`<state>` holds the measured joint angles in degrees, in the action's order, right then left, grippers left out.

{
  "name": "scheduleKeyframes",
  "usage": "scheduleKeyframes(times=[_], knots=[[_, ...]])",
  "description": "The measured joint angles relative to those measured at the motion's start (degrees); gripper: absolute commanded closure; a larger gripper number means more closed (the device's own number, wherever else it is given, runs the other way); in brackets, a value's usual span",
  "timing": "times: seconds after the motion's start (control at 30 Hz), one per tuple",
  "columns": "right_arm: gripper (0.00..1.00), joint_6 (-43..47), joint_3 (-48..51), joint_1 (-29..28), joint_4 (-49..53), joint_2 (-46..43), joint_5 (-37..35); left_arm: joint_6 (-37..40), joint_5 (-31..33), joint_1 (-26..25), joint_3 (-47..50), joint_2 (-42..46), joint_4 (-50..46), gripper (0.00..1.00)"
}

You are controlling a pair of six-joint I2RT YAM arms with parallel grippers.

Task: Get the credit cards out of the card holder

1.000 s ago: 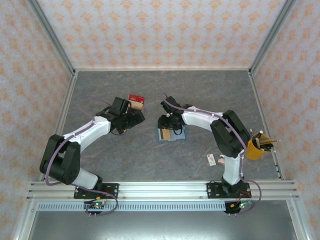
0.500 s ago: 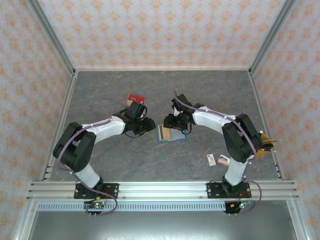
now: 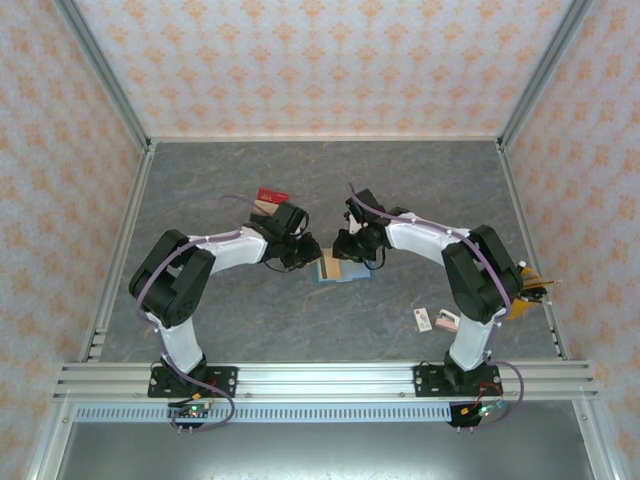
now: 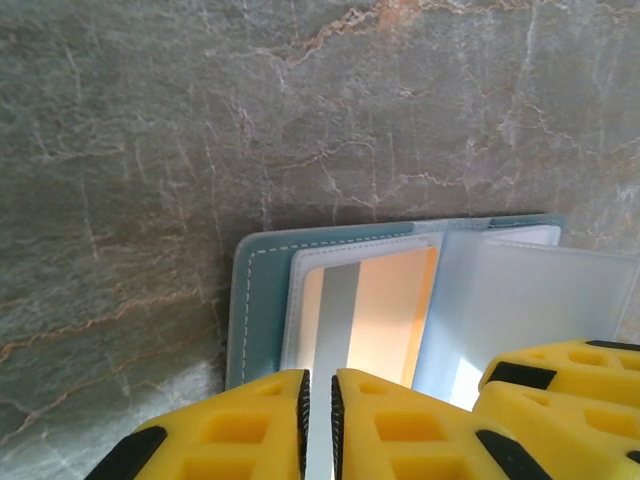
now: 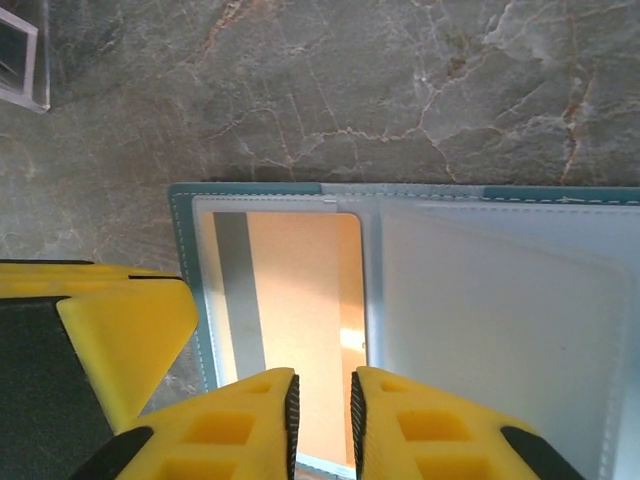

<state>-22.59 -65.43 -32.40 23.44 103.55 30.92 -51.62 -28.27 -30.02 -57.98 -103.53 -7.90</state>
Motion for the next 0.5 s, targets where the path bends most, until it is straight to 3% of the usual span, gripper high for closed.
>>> scheduleKeyframes(times=[0.5], knots=[[0.78, 1.3, 0.1, 0.2, 0.3, 2.3, 2.0, -2.1, 0.5, 0.0, -1.4, -2.9, -0.8, 0.95]])
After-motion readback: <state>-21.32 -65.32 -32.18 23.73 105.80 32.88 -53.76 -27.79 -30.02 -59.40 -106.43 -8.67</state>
